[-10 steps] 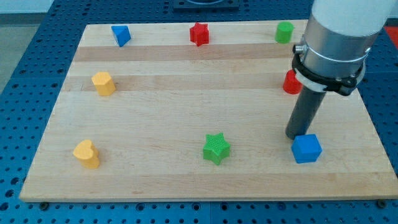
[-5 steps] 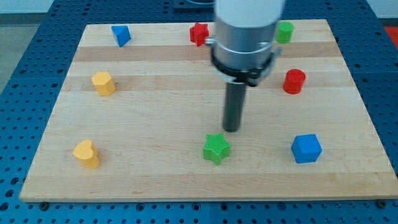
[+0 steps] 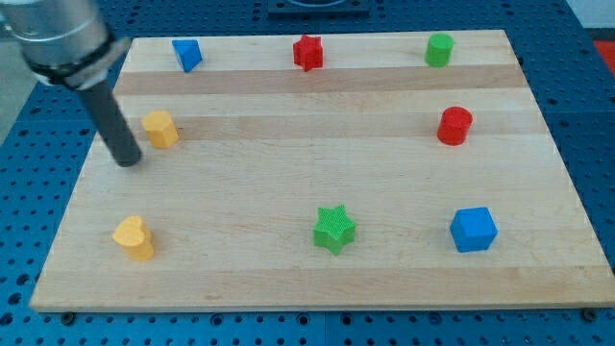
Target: Place the hexagon at the center of the board
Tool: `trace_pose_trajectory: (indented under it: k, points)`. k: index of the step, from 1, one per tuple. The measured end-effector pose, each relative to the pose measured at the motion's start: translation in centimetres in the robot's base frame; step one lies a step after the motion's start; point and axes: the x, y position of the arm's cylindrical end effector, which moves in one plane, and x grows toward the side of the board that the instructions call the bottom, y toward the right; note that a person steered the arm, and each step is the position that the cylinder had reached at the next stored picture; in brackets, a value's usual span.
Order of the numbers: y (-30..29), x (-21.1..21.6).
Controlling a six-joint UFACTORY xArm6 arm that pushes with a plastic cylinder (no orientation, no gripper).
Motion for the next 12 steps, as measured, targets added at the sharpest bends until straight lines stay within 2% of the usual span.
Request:
trace_pose_trajectory:
  k: [1, 2, 12]
  points:
    - [-3.4, -1.9]
    - [-3.4, -3.4]
    - [23.4, -6.1]
